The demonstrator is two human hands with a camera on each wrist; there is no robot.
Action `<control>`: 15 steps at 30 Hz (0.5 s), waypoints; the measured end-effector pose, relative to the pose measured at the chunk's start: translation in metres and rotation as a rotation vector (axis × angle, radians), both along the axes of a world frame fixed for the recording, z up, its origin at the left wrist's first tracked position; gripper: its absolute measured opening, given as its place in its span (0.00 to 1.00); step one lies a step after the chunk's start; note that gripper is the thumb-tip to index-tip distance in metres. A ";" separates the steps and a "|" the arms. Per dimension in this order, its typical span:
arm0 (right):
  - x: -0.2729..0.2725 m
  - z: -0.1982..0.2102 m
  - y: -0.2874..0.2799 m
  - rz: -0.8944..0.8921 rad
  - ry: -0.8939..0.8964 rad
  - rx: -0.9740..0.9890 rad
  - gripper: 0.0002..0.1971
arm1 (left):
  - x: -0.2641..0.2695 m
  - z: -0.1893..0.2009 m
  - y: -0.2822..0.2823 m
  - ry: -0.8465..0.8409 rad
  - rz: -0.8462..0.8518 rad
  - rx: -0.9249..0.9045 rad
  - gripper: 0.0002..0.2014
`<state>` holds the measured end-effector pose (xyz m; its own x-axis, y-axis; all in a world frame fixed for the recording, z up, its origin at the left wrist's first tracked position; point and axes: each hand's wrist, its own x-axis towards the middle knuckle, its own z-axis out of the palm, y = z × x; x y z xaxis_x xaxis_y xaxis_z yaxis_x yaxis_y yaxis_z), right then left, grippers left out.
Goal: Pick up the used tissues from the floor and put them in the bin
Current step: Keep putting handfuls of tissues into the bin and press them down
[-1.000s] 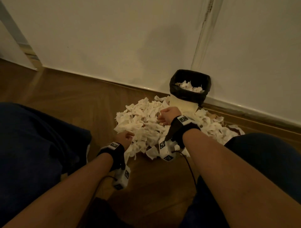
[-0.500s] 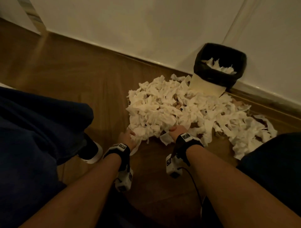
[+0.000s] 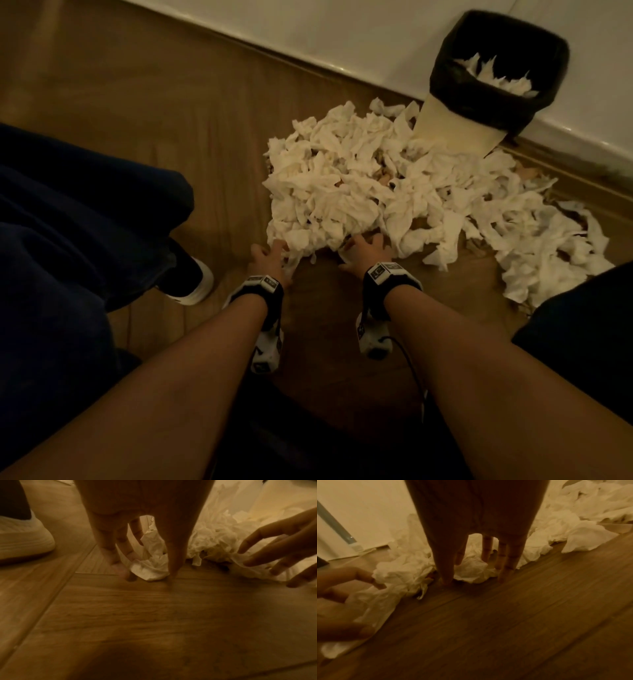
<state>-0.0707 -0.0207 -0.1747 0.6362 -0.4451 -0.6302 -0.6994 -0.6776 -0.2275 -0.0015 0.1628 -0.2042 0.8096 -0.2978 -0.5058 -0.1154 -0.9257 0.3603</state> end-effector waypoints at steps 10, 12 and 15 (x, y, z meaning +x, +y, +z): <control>0.006 0.008 0.009 0.156 0.130 0.051 0.21 | 0.002 -0.003 0.005 0.037 -0.006 0.006 0.12; 0.005 0.007 0.008 0.106 0.055 0.057 0.16 | 0.004 -0.001 0.003 0.054 -0.010 -0.020 0.10; 0.002 0.004 0.008 -0.109 -0.077 0.144 0.14 | 0.001 0.000 0.001 0.081 0.052 -0.086 0.11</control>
